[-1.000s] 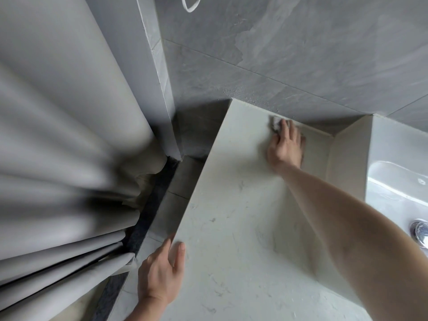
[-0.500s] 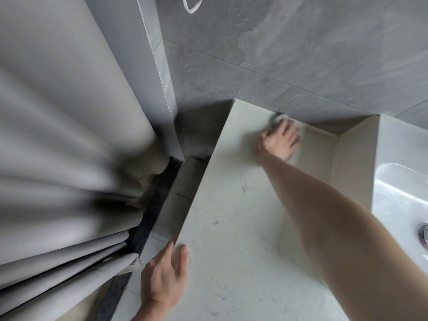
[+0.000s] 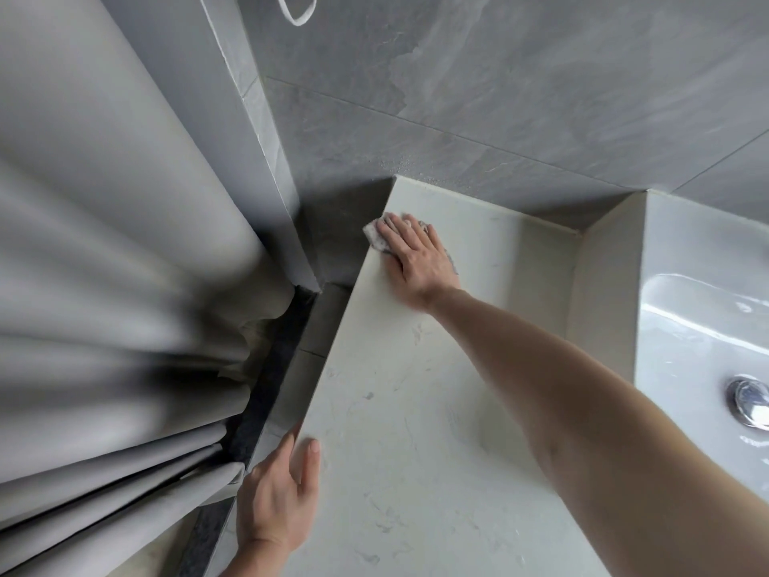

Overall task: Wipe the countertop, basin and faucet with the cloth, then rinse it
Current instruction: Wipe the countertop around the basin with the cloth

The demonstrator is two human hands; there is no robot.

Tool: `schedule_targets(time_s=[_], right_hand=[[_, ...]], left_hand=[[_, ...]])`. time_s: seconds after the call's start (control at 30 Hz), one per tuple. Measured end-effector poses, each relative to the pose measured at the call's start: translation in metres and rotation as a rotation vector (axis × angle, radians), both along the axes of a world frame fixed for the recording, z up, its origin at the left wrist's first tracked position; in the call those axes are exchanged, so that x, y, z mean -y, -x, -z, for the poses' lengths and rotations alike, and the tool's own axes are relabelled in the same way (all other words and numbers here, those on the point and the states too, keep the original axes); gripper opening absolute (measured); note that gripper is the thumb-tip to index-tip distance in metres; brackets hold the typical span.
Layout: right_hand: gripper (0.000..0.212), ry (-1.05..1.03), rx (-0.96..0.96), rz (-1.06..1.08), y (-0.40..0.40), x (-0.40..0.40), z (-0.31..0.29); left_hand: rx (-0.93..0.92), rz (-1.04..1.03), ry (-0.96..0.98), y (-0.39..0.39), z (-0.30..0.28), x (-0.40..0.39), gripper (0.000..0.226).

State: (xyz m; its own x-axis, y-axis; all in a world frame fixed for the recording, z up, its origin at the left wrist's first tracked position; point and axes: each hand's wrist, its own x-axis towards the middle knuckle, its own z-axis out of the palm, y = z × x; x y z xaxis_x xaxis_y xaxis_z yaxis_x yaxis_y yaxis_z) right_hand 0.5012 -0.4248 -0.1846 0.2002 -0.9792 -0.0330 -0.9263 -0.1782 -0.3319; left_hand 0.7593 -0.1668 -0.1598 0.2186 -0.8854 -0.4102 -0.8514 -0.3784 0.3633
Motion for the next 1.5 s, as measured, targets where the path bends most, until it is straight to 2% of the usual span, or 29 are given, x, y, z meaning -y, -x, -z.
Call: schedule_targets(time_s=[0.17,0.37,0.47,0.57,0.7,0.83,0.97,1.07,1.17,1.3,1.5], right_hand=[[0.062,-0.025,-0.050,0.284,0.071,-0.022,0.005],[0.062,-0.121,-0.201,0.586,0.177,-0.039,0.000],[0.064,-0.168,-0.178,0.687,0.172,-0.038,0.001],[0.066,-0.129,-0.132,0.814,0.145,-0.052,0.003],[0.072,-0.030,-0.083,0.855,0.116,-0.095,0.009],[0.072,-0.058,-0.041,0.890,0.085,-0.144,0.008],[0.067,-0.123,-0.021,0.852,0.052,-0.203,0.003],[0.064,-0.126,-0.063,0.808,0.033,-0.253,0.003],[0.064,-0.112,-0.011,0.745,0.018,-0.296,0.003],[0.061,-0.129,-0.022,0.636,0.002,-0.329,-0.004],[0.067,-0.136,0.076,0.213,-0.027,-0.316,-0.015]], left_hand=[[0.018,-0.010,-0.026,-0.003,0.007,-0.001,0.092],[0.026,0.002,-0.011,-0.003,0.008,-0.002,0.092],[0.023,0.007,0.003,-0.002,0.009,-0.003,0.096],[0.036,0.014,-0.003,-0.003,0.011,-0.003,0.100],[0.048,0.027,-0.013,-0.004,0.011,-0.002,0.101],[0.053,0.045,-0.002,-0.003,0.010,-0.002,0.090],[0.052,0.074,0.026,-0.004,0.009,-0.004,0.078],[0.046,0.078,0.041,-0.007,0.011,-0.004,0.079],[0.035,0.076,0.057,-0.007,0.011,-0.005,0.075],[0.028,0.078,0.052,-0.006,0.009,-0.004,0.076],[0.003,0.073,0.069,-0.007,0.007,-0.004,0.069]])
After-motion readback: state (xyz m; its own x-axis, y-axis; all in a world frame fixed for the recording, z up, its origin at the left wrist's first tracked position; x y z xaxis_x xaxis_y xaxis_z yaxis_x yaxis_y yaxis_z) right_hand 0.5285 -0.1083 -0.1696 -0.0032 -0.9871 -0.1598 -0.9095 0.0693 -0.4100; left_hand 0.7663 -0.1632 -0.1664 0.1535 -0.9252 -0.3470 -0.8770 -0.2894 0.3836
